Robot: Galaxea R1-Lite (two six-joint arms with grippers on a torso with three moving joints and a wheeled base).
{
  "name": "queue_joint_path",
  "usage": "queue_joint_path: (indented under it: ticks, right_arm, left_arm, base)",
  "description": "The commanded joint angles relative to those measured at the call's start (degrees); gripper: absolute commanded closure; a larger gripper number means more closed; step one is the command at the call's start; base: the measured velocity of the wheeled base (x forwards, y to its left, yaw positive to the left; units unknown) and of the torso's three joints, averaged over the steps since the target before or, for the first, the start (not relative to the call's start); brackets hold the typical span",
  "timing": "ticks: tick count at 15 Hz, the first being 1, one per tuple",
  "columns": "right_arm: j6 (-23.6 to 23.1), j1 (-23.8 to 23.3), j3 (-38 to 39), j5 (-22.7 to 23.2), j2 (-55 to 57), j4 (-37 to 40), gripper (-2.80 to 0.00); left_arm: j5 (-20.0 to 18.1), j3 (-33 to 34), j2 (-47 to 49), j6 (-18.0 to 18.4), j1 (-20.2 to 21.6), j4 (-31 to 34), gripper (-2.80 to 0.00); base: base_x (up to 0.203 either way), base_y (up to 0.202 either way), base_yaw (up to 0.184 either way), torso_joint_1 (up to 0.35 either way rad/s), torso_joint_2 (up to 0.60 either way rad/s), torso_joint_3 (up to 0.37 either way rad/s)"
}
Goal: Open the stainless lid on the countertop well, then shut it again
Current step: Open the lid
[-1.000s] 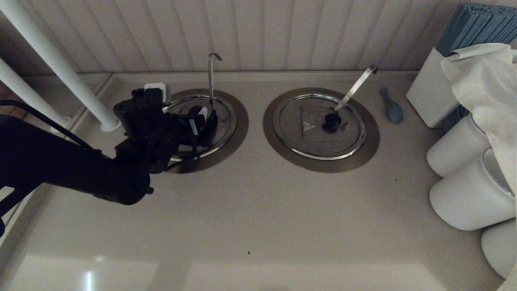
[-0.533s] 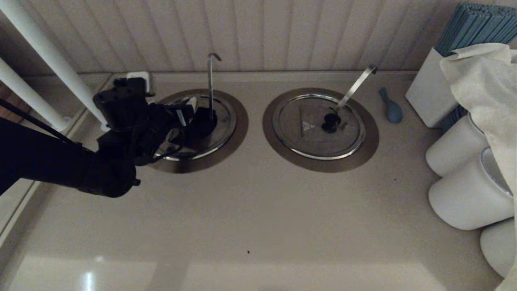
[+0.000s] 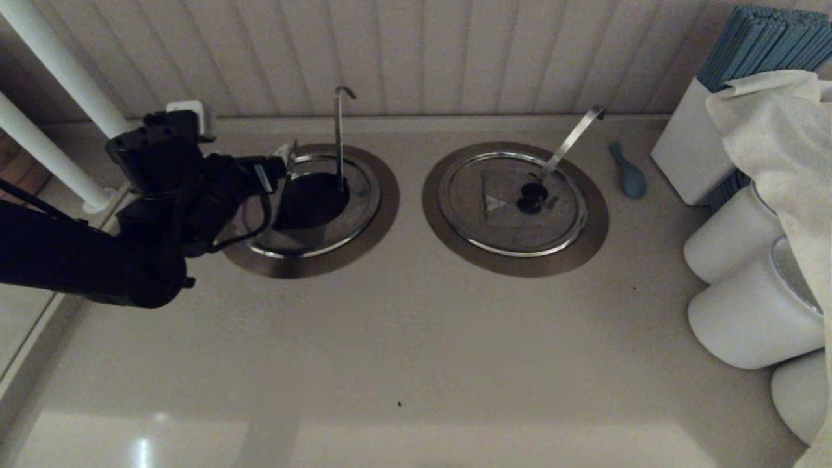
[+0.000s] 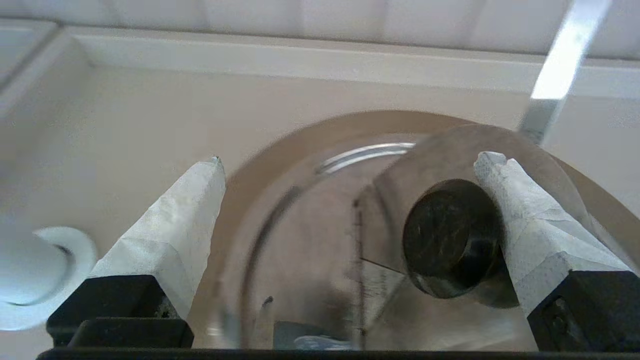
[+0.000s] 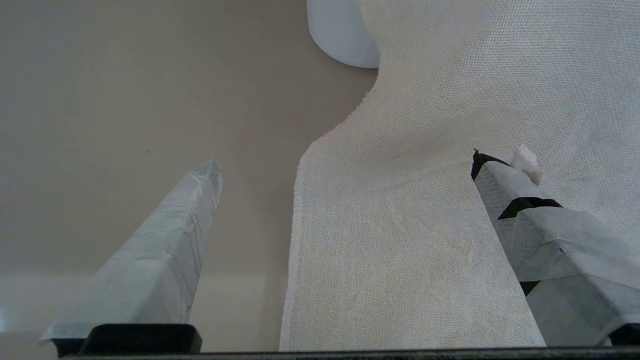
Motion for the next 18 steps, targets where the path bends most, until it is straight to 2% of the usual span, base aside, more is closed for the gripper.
queue_joint_path:
  ticks: [1, 3, 6, 8, 16, 18]
  right_arm:
    - [0.0, 0.0, 0.0, 0.0, 0.0, 0.0, -2.80]
    - [0.0, 0.0, 0.0, 0.0, 0.0, 0.0, -2.80]
    - [0.0, 0.0, 0.0, 0.0, 0.0, 0.0, -2.80]
    - [0.0, 0.0, 0.0, 0.0, 0.1, 0.0, -2.80]
    - [0.0, 0.0, 0.0, 0.0, 0.0, 0.0, -2.80]
    - [0.0, 0.0, 0.0, 0.0, 0.0, 0.0, -2.80]
  left_arm:
    - [-0.2, -0.1, -0.1, 0.0, 1.4, 0.0, -2.80]
    - [-1.2, -1.1, -0.3, 0.0, 3.8, 0.2, -2.80]
    - [-3.9, -3.7, -1.4, -0.7, 10.4, 3.5, -2.80]
    - [-6.1, -5.7, -3.2, -4.7, 13.0, 6.8, -2.80]
    - [-4.9, -8.1, -9.9, -6.8, 12.8, 8.8, -2.80]
    - [-4.9, -8.1, -12.8, -9.3, 8.3, 12.2, -2.80]
  base:
    - [0.000, 0.000, 0.000, 0.000, 0.00, 0.000]
    - [0.000, 0.000, 0.000, 0.000, 0.00, 0.000]
    - [0.000, 0.000, 0.000, 0.000, 0.00, 0.000]
    - [0.000, 0.000, 0.000, 0.000, 0.00, 0.000]
    - [0.000, 0.000, 0.000, 0.000, 0.00, 0.000]
    - [0.000, 0.000, 0.000, 0.000, 0.00, 0.000]
